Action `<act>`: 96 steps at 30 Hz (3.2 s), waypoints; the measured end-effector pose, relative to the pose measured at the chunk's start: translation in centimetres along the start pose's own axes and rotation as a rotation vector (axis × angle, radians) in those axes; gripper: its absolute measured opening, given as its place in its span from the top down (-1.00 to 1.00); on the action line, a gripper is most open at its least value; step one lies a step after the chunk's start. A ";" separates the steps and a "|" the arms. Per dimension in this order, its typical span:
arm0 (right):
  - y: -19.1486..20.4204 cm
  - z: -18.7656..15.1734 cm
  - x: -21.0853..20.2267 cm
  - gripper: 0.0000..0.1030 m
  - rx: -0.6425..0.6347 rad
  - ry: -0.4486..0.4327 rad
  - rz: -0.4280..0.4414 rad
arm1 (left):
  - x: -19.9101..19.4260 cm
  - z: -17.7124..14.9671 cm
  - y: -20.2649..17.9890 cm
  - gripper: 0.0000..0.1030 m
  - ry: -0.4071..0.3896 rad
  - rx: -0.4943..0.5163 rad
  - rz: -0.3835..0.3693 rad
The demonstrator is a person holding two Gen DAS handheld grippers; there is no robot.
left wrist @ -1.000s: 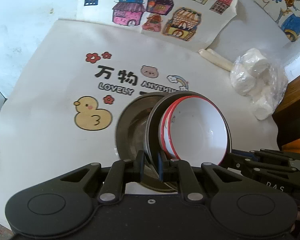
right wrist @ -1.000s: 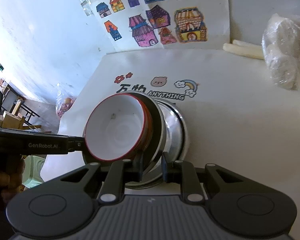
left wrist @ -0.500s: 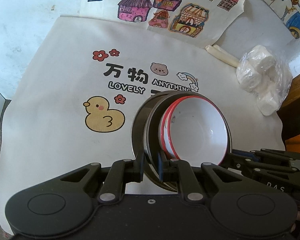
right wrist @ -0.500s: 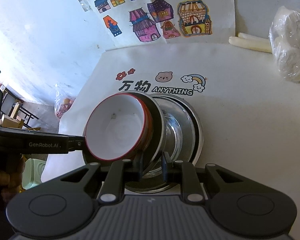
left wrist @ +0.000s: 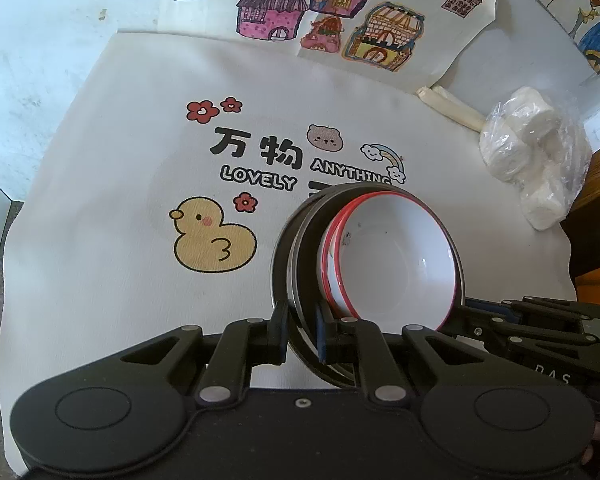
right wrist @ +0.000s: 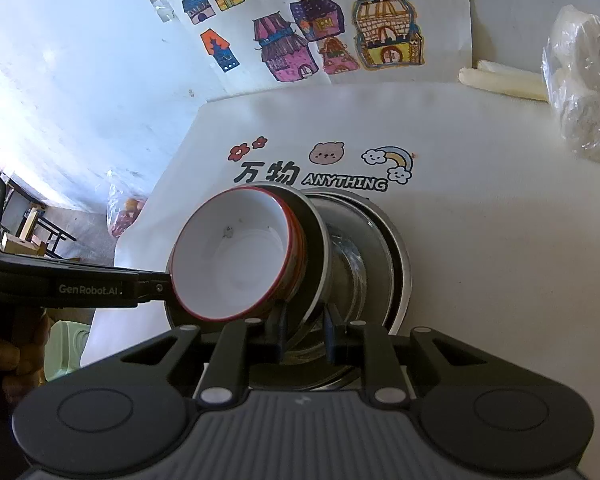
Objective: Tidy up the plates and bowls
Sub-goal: 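Lift the bowl stack with both grippers and carry it over the plate stack, then lower the bowl stack onto the steel plates with both grippers, then open both grippers and pull them back from the stack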
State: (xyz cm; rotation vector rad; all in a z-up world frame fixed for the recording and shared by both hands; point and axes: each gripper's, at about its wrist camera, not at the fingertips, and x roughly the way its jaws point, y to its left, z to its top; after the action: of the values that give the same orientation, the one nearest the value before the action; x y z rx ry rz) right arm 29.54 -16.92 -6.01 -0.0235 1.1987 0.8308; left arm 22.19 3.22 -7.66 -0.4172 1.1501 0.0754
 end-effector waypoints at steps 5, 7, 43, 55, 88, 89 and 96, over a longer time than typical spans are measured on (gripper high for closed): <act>-0.1 0.1 0.3 0.59 0.009 0.004 -0.007 | 0.4 0.2 -0.2 0.74 0.009 0.006 0.002; -0.2 0.2 0.4 0.59 0.011 0.004 -0.010 | 0.5 0.4 -0.2 0.74 0.013 0.007 0.001; -1.1 0.0 0.9 0.59 0.096 -0.006 -0.060 | 2.6 1.5 -0.9 0.73 0.061 0.067 -0.034; -0.9 -0.2 0.8 0.54 0.089 -0.009 -0.065 | 2.5 1.5 -0.9 0.70 0.056 0.074 -0.031; 0.0 -2.3 -2.1 -0.27 0.090 -0.105 -0.111 | -0.8 0.1 -0.3 -0.58 -0.046 0.070 0.042; 0.0 -2.4 -2.3 -0.30 0.093 -0.112 -0.113 | -0.9 0.0 -0.4 -0.58 -0.048 0.074 0.043; 0.0 -2.9 -3.8 -0.57 0.109 -0.174 -0.123 | -2.0 -0.5 -0.7 -0.82 -0.091 0.076 0.047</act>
State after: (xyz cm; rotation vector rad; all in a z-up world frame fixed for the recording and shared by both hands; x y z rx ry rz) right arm 26.79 -20.29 -4.05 0.0627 1.0661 0.6455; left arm 21.08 2.74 -5.84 -0.3161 1.0693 0.0910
